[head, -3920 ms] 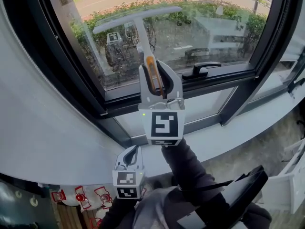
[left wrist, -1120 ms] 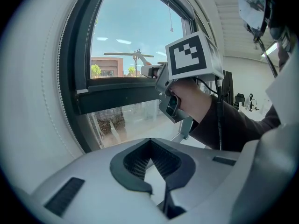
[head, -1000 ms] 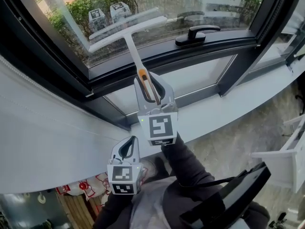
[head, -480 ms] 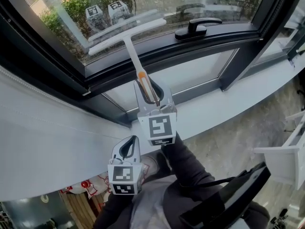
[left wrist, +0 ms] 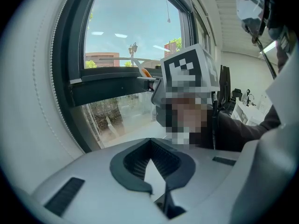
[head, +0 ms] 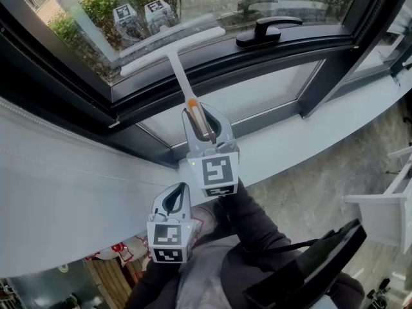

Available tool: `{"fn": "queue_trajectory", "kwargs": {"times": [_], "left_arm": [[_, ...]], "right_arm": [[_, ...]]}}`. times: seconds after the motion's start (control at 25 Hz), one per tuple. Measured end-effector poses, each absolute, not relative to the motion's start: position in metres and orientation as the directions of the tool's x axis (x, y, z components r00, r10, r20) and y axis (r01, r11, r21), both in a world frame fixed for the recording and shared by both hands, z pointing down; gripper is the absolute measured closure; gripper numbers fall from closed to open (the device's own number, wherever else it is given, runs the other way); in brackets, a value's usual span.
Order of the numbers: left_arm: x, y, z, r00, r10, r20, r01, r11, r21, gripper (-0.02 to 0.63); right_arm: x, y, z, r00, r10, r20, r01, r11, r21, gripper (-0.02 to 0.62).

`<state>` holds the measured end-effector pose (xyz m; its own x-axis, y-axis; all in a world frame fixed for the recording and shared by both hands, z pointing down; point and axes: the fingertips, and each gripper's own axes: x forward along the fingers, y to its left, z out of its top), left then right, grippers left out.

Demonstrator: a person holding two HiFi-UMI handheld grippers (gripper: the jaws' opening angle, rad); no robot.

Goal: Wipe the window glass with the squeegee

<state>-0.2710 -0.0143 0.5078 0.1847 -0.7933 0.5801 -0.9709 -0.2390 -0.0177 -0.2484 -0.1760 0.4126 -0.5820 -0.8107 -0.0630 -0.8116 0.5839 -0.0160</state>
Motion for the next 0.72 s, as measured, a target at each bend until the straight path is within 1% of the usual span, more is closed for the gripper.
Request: {"fn": "queue_trajectory", "kwargs": {"times": [0.56, 0.72], "left_arm": [[-0.258, -0.008, 0.512, 0.194, -0.783, 0.591, -0.968, -0.25, -0.014, 0.606], [-0.254, -0.006, 0.511, 0.186, -0.786, 0.59, -0.97, -0.241, -0.015, 0.606]], "right_arm": [[-0.243, -0.174, 0.44, -0.598, -0.801, 0.003, -0.801, 0.598, -0.04, 0.485], [-0.245, -0.178, 0.466, -0.619, -0.78, 0.092, -0.785, 0.613, -0.09, 0.508]]}}
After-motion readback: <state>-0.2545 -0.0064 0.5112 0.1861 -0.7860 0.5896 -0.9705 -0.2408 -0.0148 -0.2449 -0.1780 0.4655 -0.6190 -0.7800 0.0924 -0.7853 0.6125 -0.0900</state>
